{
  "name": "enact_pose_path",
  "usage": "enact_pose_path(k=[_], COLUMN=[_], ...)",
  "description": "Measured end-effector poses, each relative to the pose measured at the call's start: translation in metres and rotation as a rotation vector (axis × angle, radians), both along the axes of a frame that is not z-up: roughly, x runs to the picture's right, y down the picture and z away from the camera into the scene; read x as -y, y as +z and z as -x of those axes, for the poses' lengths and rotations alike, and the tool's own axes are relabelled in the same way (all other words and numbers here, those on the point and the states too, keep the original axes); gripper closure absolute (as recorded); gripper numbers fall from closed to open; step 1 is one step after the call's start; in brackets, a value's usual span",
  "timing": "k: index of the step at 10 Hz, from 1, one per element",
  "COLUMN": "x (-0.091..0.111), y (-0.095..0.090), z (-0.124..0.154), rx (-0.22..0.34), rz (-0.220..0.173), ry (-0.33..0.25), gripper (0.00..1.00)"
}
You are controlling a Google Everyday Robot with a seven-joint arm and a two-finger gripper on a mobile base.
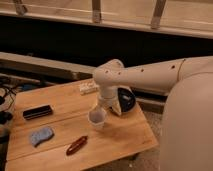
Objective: Place the ceramic cup in the ceramic bowl
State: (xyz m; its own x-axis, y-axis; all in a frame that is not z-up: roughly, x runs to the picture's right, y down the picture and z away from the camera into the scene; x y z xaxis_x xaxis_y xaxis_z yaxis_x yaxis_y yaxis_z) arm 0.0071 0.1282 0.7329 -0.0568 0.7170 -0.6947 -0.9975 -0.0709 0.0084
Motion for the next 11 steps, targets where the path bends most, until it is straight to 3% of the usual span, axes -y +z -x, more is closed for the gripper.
enact_pose_path(k=[2,4,7,11], x=[-0.003,-0.003,-0.006,-0.019], y=[-0.001,0.013,0.018,0.032], z=[0.001,-0.003,-0.008,-0.007], rx=[-0.008,-0.032,-0.052,-0.077], rz=[-0.001,0.012,0.031,0.106], ry=[0.007,0.008,0.015,-0.015], gripper=[0.2,0.2,0.2,0.2])
